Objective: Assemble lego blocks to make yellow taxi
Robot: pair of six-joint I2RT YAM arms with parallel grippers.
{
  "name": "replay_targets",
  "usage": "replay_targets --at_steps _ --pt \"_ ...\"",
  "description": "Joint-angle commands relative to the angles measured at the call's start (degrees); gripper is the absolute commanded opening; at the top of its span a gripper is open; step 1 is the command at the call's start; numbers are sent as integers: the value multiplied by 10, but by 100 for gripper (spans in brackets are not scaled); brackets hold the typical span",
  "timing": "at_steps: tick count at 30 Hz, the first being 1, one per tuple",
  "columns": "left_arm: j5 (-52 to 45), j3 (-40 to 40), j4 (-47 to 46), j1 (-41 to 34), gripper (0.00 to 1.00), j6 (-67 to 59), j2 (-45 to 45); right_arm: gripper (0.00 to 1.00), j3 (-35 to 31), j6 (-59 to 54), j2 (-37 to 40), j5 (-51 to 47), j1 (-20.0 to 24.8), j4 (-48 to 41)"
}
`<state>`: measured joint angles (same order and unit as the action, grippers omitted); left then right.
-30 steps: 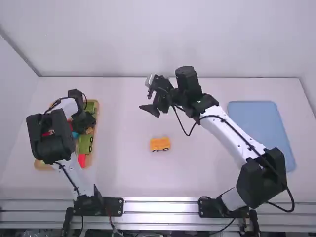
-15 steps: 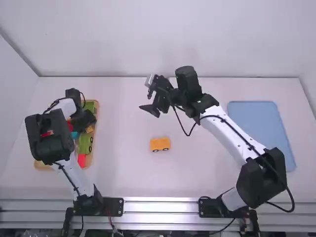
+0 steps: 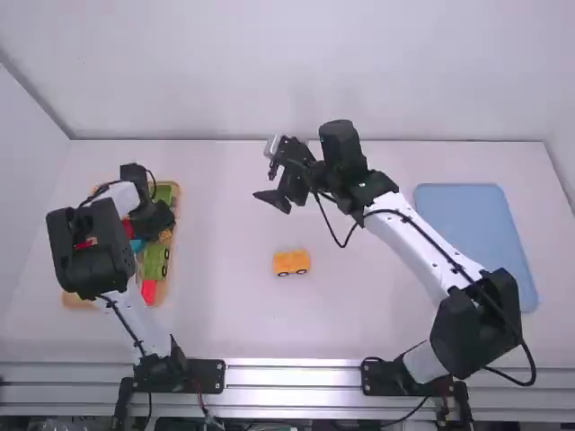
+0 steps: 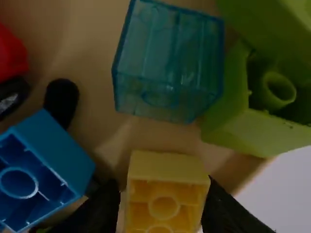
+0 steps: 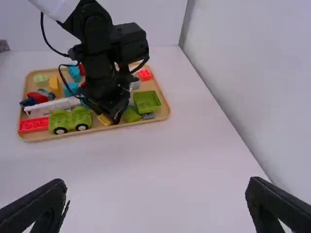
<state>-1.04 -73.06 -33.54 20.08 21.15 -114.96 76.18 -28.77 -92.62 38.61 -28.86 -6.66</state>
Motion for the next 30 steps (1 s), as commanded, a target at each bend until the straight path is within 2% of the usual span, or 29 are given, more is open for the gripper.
replay_targets --at_steps 1,10,14,17,19,23,25,29,30 --pt "-9 8 -6 -2 43 -15 13 98 17 2 -1 3 0 -1" --pt "-9 7 -37 -6 38 -30 13 98 17 3 -1 3 0 2" --pt "-9 8 -46 -5 43 -30 13 98 17 3 -1 3 0 2" --pt "-5 8 -49 -5 43 -30 13 98 17 3 -1 3 0 2" --pt "7 8 -49 -6 35 -30 13 98 17 4 -1 3 0 1" --pt "10 7 -46 -5 27 -30 13 99 17 4 -1 3 0 1" --pt "3 7 -41 -3 16 -35 13 98 17 4 -1 3 0 1" --pt "-72 -4 -38 -1 3 -93 14 98 17 2 -1 3 0 6" --pt "-83 -13 -45 3 3 -93 17 98 17 3 -1 3 0 14"
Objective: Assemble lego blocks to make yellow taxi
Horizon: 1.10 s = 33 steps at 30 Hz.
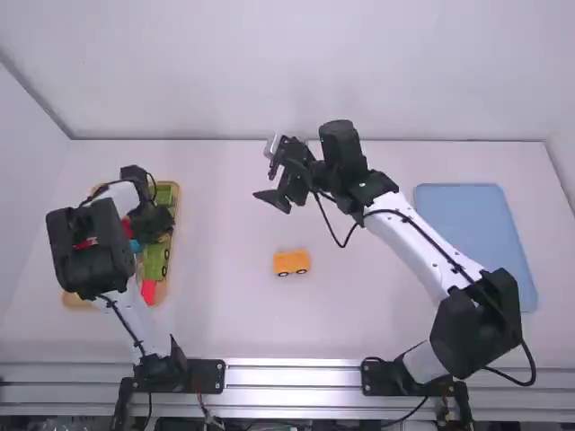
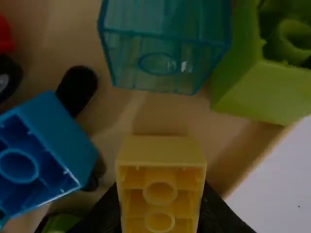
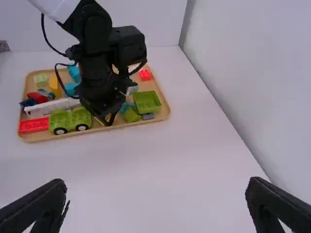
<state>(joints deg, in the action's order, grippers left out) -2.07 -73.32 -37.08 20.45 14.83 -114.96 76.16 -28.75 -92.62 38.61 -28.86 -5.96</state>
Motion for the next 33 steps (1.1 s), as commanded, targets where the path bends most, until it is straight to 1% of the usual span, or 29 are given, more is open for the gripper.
replay_targets --at_steps 1,5,9,11,13,14,16,17,19,20,21,22,23,25,27,29,30,31,33 --pt "-76 -19 -20 4 2 -28 22 98 18 4 -1 3 0 11" --pt "-81 -37 -41 12 2 -38 58 98 18 2 -1 7 0 17" --pt "-154 -21 -24 0 4 -100 137 98 18 16 -1 0 0 25" --pt "-189 -5 -9 -9 4 -124 175 98 18 41 -2 5 0 30" --pt "-242 33 36 -36 4 -158 242 98 18 74 -16 5 0 47" --pt "-250 39 43 -41 4 -165 251 98 18 79 -19 5 0 51" --pt "-303 86 99 -75 8 -200 309 98 18 110 -40 21 1 77" --pt "-340 119 142 -98 11 -221 344 98 18 123 -53 55 5 93" --pt "-373 151 185 -120 11 -232 374 98 18 125 -64 103 11 107" --pt "-404 182 227 -142 11 -244 400 98 18 125 -73 158 19 118" --pt "-426 200 254 -154 12 -250 413 98 18 125 -78 202 26 127" --pt "-429 203 259 -155 12 -251 415 98 18 125 -79 209 27 129" --pt "-466 227 298 -167 14 -252 428 98 18 125 -84 266 39 141" --pt "-528 254 347 -174 13 -269 436 98 18 125 -91 343 60 155" --pt "-559 264 366 -175 14 -279 436 98 18 125 -91 367 66 155" --pt "-654 290 427 -175 12 -288 436 98 18 125 -91 415 75 150" --pt "-662 293 435 -174 12 -288 436 99 18 125 -91 416 75 149" --pt "-688 304 465 -175 12 -286 436 98 18 124 -91 426 75 145" --pt "-702 319 512 -174 12 -276 436 98 18 125 -91 435 71 145"
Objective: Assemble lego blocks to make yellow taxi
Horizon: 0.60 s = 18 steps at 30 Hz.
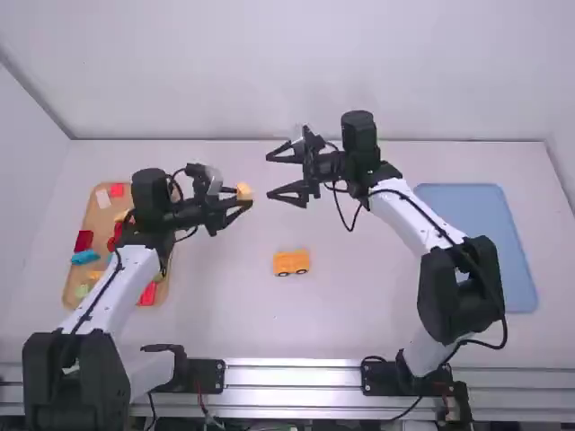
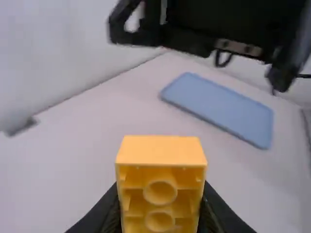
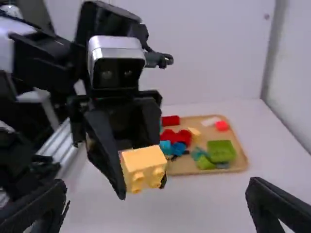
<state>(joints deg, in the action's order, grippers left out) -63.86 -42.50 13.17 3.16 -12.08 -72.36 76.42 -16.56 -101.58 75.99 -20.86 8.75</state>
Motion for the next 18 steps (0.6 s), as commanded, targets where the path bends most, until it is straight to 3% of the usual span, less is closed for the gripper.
replay_targets --at_steps 1,8,18 --pt "-92 22 50 -2 13 12 10 98 15 3 -2 68 -16 -2" --pt "-92 56 195 -23 16 98 10 99 15 3 -2 64 -37 -2" --pt "-96 59 252 -35 14 127 10 64 15 3 -2 61 -47 -2"
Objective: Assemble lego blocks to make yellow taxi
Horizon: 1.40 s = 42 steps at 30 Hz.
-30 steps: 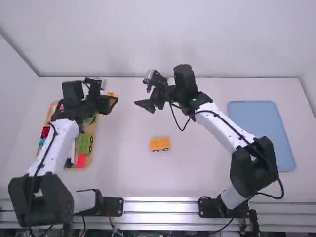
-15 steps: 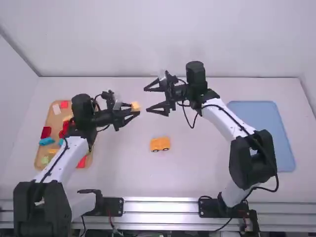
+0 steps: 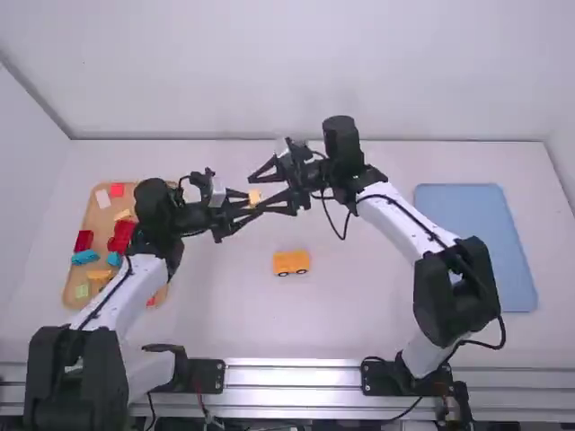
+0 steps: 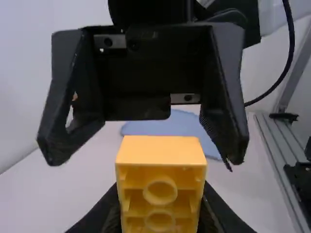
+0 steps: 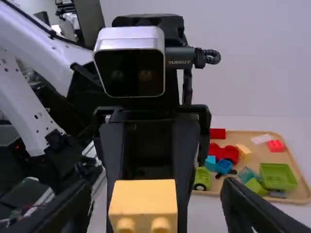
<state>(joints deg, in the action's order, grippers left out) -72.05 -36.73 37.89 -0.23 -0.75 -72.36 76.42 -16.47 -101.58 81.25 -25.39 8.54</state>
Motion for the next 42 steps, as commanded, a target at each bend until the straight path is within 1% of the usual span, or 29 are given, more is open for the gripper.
replay_targets --at_steps 1,6,7,10,13,15,19,23,24,25,26,27,29,30,31,32,33,34,36,37,38,39,40,41,42 --pt "-18 2 11 -2 14 14 10 61 15 2 -2 9 -2 0" --pt "-23 2 20 -1 16 15 10 59 15 2 -2 10 -2 0" --pt "-24 2 20 -1 16 16 10 56 15 2 -2 10 -2 0" --pt "-23 2 21 -1 16 27 10 51 15 2 -2 10 -2 0" --pt "-19 2 21 -1 17 27 10 49 15 2 -2 11 -2 0" --pt "-19 2 21 -2 19 26 10 49 15 2 -2 12 -3 0" --pt "-18 2 21 -3 19 26 10 49 15 2 -2 10 -15 0" --pt "-19 2 21 -3 19 26 10 38 15 2 -2 -7 -16 0" --pt "-19 2 21 0 19 25 10 31 15 2 -2 -6 -16 0" --pt "-19 2 21 0 19 25 10 29 15 2 -2 -4 -16 0" --pt "-19 2 20 0 21 25 10 23 15 2 -2 -1 -16 1" --pt "-19 2 21 -3 24 25 10 18 15 2 -2 -1 -16 1" --pt "-19 2 21 -3 40 25 10 11 15 2 -2 -2 -16 1" --pt "-19 2 21 -3 44 25 10 10 15 2 -2 -2 -16 1" --pt "-19 2 21 -1 53 25 10 9 15 2 -2 -2 -16 2" --pt "-19 2 21 0 79 25 10 8 15 2 -2 -2 -16 5" --pt "-19 2 21 -1 96 25 10 8 16 2 -2 -2 -16 7" --pt "-18 2 20 -3 99 25 10 6 17 3 -1 -3 -15 14" --pt "-19 2 17 -3 99 25 10 6 19 28 1 -16 -7 31" --pt "-18 2 15 -3 99 25 10 3 23 54 3 -40 -2 37" --pt "-11 3 9 -3 99 25 10 0 28 94 8 -109 8 34" --pt "7 5 -1 -3 99 28 10 0 29 105 16 -176 14 21" --pt "31 6 -21 -3 99 26 10 0 31 105 25 -246 17 -5" --pt "43 7 -28 -3 99 26 10 0 31 104 30 -274 17 -16" --pt "75 8 -52 -3 99 21 10 0 34 99 44 -352 17 -55"
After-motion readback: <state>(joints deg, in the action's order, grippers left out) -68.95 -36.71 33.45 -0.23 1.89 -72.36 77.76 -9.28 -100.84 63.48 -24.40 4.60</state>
